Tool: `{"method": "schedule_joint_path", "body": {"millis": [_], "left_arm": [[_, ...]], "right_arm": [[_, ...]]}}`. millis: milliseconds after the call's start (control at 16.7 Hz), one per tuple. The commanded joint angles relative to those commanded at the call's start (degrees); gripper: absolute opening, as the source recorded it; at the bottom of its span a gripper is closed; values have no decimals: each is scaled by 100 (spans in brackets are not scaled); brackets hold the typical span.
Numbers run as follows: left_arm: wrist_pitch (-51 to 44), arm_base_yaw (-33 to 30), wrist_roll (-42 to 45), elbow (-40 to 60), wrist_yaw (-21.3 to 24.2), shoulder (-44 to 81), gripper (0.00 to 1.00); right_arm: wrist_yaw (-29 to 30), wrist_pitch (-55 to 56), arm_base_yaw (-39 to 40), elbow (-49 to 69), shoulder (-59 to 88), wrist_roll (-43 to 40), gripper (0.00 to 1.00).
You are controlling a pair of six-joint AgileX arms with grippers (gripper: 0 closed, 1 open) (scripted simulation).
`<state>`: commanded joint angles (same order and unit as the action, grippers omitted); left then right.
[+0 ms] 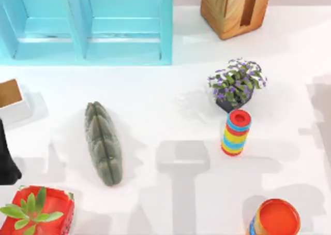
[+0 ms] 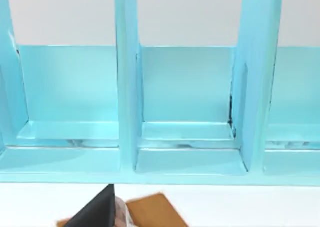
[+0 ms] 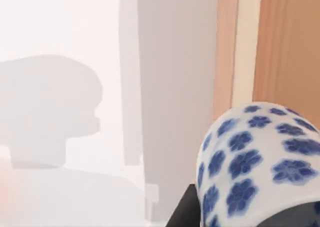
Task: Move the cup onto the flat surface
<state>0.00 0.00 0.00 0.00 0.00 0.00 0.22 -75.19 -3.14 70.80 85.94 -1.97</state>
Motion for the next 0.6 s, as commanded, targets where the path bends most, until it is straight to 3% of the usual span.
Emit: {"method": "schedule_joint_path", "body": {"millis": [600], "left_arm": [[0,0,0,0,0,0,100]], "right_arm": [[8,-249,3955,2396,2124,3996,0]]}}
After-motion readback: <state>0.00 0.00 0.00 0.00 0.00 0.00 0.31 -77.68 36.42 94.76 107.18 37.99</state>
